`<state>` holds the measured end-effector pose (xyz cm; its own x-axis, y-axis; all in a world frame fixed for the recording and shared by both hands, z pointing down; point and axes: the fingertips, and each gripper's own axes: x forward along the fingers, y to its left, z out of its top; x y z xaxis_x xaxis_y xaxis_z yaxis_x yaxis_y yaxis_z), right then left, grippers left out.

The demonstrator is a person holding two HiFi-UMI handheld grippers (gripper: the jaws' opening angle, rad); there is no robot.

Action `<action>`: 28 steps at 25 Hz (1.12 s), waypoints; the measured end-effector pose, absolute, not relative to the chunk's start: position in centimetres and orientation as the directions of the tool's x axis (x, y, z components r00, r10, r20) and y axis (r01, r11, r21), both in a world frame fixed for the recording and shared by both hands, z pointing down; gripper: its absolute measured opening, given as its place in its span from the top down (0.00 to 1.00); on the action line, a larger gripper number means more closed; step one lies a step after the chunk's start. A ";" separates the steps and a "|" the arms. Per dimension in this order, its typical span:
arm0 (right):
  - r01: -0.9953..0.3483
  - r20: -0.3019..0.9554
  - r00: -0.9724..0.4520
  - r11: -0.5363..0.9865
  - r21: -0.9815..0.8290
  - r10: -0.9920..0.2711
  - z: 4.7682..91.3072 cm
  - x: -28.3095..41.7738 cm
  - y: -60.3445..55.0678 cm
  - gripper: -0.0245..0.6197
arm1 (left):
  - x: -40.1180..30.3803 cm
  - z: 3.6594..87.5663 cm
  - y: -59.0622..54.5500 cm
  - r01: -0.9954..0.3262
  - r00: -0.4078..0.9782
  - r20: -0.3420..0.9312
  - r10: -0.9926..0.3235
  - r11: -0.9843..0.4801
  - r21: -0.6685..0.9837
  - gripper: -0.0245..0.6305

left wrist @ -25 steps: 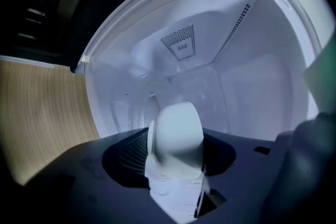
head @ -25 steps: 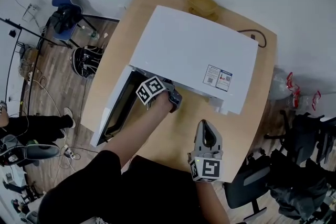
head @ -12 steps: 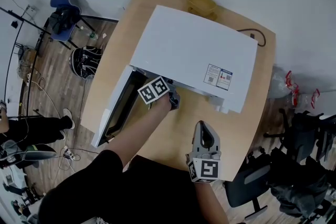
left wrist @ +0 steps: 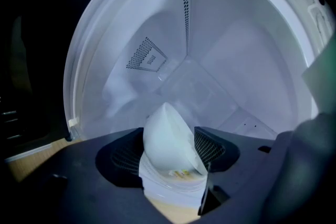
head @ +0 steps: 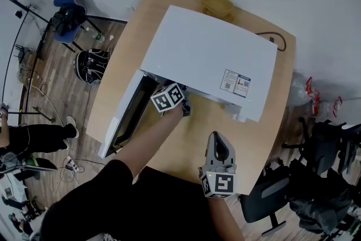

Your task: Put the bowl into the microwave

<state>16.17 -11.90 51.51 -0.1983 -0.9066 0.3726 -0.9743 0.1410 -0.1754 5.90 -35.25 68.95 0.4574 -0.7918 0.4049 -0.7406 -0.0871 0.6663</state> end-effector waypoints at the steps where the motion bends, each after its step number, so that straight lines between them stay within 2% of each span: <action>1: -0.974 0.373 -0.198 0.141 -0.175 -0.907 51.5 16.2 -11.8 0.87 | 5.9 69.0 -35.3 -0.749 0.455 0.407 -0.792 -0.093 0.656 0.53; 11: -0.975 0.374 -0.193 0.136 -0.174 -0.907 51.6 16.4 -10.8 0.87 | 6.2 68.8 -35.5 -0.772 0.469 0.380 -0.797 -0.161 0.616 0.45; 18: -0.978 0.380 -0.188 0.137 -0.157 -0.906 51.6 16.4 -9.8 0.87 | 6.5 69.3 -35.2 -0.828 0.473 0.410 -0.780 -0.234 0.510 0.43; 28: -0.975 0.379 -0.214 0.171 -0.144 -0.900 51.8 15.4 -8.8 0.87 | 5.9 68.1 -34.7 -0.835 0.479 0.373 -0.795 -0.282 0.472 0.41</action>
